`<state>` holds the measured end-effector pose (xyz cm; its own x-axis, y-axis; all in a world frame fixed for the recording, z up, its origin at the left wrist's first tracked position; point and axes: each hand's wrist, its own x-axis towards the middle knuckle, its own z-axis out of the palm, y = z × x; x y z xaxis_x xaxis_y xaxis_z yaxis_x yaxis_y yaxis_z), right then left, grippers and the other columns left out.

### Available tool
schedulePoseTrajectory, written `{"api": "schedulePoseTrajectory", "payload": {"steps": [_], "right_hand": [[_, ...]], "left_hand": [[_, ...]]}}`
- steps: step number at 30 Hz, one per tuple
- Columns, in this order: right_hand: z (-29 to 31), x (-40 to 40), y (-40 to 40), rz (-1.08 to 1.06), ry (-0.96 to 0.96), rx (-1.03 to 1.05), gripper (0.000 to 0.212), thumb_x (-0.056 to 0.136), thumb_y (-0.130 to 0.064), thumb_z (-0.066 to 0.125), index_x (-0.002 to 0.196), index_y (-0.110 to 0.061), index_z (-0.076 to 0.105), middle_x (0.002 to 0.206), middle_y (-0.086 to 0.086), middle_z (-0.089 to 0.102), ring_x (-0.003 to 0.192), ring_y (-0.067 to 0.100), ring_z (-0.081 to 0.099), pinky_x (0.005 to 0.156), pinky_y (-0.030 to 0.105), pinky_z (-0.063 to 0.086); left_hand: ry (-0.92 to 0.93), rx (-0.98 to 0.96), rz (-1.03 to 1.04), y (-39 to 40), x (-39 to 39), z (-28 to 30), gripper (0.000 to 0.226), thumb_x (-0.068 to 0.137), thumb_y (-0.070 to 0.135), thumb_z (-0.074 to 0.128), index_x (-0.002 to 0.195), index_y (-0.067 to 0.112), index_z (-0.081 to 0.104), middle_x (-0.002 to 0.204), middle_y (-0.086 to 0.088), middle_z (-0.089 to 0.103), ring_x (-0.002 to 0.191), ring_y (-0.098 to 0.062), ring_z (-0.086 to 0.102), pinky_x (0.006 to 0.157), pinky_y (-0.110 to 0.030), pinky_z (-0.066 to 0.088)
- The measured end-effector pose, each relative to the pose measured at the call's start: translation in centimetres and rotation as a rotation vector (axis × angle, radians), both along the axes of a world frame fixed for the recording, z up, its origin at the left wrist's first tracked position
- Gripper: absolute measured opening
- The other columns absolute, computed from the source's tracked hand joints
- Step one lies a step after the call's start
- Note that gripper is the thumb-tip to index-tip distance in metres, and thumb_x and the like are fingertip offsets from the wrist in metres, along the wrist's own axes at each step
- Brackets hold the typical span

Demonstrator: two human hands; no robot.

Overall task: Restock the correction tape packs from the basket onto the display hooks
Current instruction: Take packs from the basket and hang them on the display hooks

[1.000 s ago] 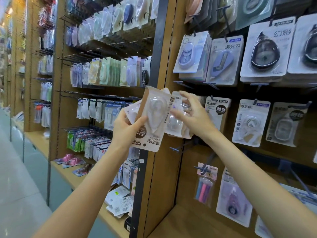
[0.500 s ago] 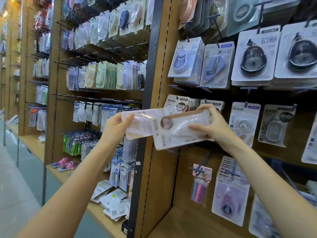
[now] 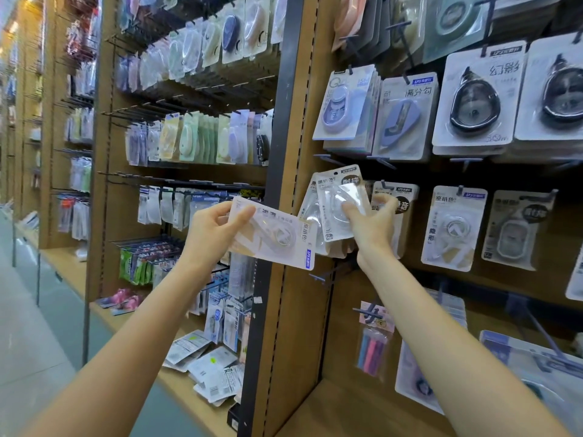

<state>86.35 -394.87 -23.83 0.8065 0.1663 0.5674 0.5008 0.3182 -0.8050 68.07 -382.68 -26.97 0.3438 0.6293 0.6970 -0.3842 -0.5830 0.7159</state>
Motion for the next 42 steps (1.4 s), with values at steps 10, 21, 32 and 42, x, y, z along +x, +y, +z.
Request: {"api": "schedulePoseTrajectory", "payload": {"steps": [10,21,32,42], "right_hand": [[-0.8,-0.7,1.9,0.007,-0.167,-0.103,0.045,0.093,-0.015,0.054,0.137,-0.021,0.046,0.136,-0.006,0.050,0.126,0.014,0.044,0.105,0.033,0.039],[-0.8,-1.2,2.5,-0.017,-0.152,-0.204,0.043,0.097,-0.018,0.047,0.138,-0.008,0.044,0.143,0.005,0.046,0.135,0.022,0.037,0.108,0.033,0.030],[-2.8,-2.0,1.1,-0.042,-0.342,-0.552,0.061,0.090,-0.028,0.060,0.143,-0.027,0.031,0.124,0.005,0.056,0.063,0.018,0.067,0.058,0.034,0.059],[-2.2,-0.5,-0.1,-0.142,-0.422,-0.677,0.064,0.087,-0.026,0.063,0.141,-0.026,0.027,0.119,0.008,0.059,0.079,0.024,0.067,0.066,0.042,0.059]], "left_hand": [[-0.054,-0.048,0.004,0.8,-0.7,-0.7,0.013,0.090,0.024,0.058,0.081,0.026,0.067,0.064,0.017,0.070,0.059,0.001,0.065,0.058,-0.014,0.053],[-0.025,-0.018,-0.032,0.8,-1.5,-0.2,0.008,0.088,0.024,0.060,0.083,0.026,0.066,0.061,0.018,0.069,0.059,0.002,0.065,0.054,-0.011,0.050],[0.011,0.014,-0.016,0.6,-2.0,-0.2,0.008,0.086,0.023,0.062,0.083,0.028,0.067,0.081,0.004,0.071,0.066,-0.004,0.068,0.061,-0.018,0.056],[0.089,-0.011,-0.057,0.1,-1.4,0.2,0.008,0.086,0.022,0.063,0.081,0.022,0.069,0.066,0.011,0.071,0.059,-0.003,0.067,0.055,-0.016,0.054]]}}
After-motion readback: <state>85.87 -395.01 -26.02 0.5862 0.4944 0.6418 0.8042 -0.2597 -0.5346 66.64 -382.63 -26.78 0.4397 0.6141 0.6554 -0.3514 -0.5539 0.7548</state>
